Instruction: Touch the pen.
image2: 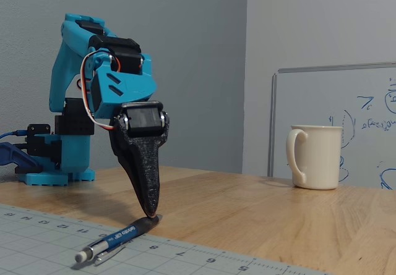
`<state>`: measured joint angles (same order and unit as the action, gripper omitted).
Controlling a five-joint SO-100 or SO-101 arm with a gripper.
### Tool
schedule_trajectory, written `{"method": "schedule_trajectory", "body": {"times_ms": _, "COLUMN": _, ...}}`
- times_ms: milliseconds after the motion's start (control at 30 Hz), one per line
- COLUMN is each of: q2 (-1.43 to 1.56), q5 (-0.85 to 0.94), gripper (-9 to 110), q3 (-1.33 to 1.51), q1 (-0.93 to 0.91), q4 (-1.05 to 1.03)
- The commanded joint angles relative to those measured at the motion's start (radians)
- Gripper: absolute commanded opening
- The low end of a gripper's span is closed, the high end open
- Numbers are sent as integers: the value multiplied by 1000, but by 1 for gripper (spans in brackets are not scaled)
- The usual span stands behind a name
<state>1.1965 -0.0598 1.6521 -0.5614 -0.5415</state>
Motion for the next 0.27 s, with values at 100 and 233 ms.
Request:
{"method": "schedule_trajectory", "body": {"times_ms": 100, "q2": 41, "q5": 6, "gripper": 1, "q3": -81, "q1": -5, "q4": 25}}
{"method": "schedule_trajectory", "body": {"times_ms": 233, "q2": 37, "q5": 6, "gripper": 1, "q3": -81, "q1": 2, "q4": 25}}
